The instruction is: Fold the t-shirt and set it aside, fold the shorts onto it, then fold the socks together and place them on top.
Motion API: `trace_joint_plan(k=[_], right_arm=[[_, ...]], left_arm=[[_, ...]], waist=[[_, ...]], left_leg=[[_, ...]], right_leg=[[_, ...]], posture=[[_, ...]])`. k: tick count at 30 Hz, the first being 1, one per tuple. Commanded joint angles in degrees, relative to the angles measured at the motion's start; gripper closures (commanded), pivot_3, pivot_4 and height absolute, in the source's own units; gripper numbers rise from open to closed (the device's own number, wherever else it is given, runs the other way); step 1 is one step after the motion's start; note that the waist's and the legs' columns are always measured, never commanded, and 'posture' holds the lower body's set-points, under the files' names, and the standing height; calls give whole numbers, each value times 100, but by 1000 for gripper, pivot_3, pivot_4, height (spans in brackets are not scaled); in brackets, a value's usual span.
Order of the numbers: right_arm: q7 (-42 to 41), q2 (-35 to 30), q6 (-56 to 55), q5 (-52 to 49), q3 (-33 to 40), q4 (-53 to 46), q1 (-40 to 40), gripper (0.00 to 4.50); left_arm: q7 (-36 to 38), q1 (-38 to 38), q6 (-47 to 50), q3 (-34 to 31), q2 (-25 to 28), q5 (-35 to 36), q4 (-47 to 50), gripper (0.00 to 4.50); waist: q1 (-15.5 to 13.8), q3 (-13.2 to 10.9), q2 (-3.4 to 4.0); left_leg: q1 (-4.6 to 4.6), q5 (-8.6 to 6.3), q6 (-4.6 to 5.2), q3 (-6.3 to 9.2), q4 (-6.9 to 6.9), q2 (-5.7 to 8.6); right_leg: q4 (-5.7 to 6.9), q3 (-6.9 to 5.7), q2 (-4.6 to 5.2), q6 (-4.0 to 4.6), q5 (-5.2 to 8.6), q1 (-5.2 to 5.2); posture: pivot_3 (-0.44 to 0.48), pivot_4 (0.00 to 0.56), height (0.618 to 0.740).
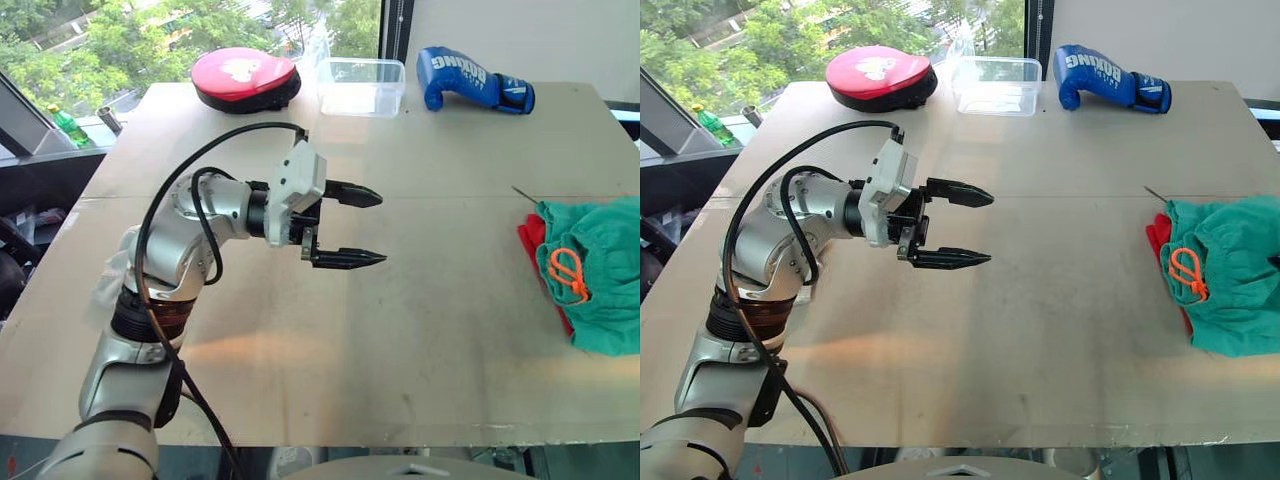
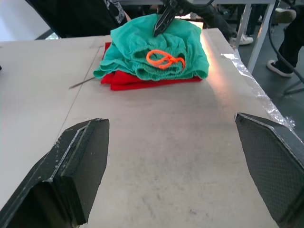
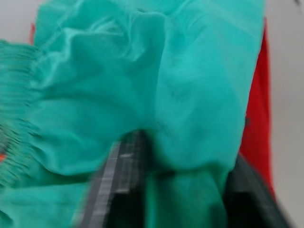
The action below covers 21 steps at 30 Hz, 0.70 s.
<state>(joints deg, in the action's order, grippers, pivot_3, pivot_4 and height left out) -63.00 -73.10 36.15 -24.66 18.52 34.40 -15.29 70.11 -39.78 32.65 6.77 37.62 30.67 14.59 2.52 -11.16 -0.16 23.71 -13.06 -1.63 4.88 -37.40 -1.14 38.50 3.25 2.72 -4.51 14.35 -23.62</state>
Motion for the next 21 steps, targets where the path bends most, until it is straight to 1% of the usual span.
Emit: trace_joint_plan(k=[1,2,3,5,7,9,11,13,16,17,19,21], right_arm=[[19,-240,-447,154,420,-89,26,950],[91,-246,-470,143,609,-280,69,428],[147,-230,-456,122,824,-547,168,46],[145,-8,-324,-97,1478,-1422,486,46],[144,411,-119,-425,2038,-2461,852,46],[191,838,110,-738,2342,-3407,1206,46],[235,1421,264,-1238,2407,-4405,1535,46],[454,2059,167,-1557,2103,-5290,1673,46],[686,2785,12,-1850,1425,-6082,1629,46],[712,2942,-33,-1899,1226,-6232,1612,46],[548,3221,-251,-1905,517,-6561,1492,46],[440,3295,-377,-1750,-45,-6666,1395,46]], left_arm=[[9,134,-14,-182,218,49,150,0],[-29,192,-31,-242,277,20,93,0],[-66,262,-72,-320,383,-49,-6,0],[-175,483,-199,-536,688,-262,-269,0],[-248,775,-192,-802,954,-288,-367,0],[-295,1066,-191,-1005,1134,-279,-377,0],[-404,1480,-190,-1263,1271,-256,-347,0],[-611,1905,-157,-1600,1317,-215,-298,0],[-866,2401,-226,-2053,1375,-264,-307,0],[-942,2512,-260,-2162,1387,-297,-339,0],[-1103,2693,-430,-2424,1403,-411,-593,0],[-1340,2723,-556,-2582,1391,-553,-940,0]], waist=[[14,1,2],[14,1,3],[15,1,7],[23,1,7],[34,1,8],[38,8,-6],[-4,7,-7],[-28,7,-8],[-32,5,-9],[-30,4,-9],[-31,7,-12],[-28,7,-12]], left_leg=[[-1,0,0,-1,0,0],[-2,0,0,-1,0,0],[-2,0,0,-1,0,0],[-3,0,0,-2,0,0],[-8,0,1,-2,5,-3],[-7,-1,1,2,12,-10],[-2,-1,1,8,11,-13],[0,-1,0,8,4,-13],[-1,-1,0,8,1,-7],[0,-1,0,8,0,-8],[-2,-1,0,8,-2,-7],[-6,-1,0,7,-2,-8]], right_leg=[[1,1,0,0,0,0],[2,2,0,0,0,0],[2,2,0,0,0,0],[3,4,-1,0,0,0],[5,6,-4,0,1,0],[4,1,-9,1,1,0],[1,-6,-12,1,1,3],[0,-7,-9,1,1,5],[3,-7,-2,1,0,6],[3,-6,-2,1,0,5],[4,-6,-2,1,0,6],[5,-6,-3,2,0,6]], posture=[[0,150,731],[0,150,731],[0,150,731],[0,150,731],[0,150,731],[0,150,731],[0,150,731],[0,150,731],[0,150,731],[0,150,731],[0,150,731],[0,150,731]])
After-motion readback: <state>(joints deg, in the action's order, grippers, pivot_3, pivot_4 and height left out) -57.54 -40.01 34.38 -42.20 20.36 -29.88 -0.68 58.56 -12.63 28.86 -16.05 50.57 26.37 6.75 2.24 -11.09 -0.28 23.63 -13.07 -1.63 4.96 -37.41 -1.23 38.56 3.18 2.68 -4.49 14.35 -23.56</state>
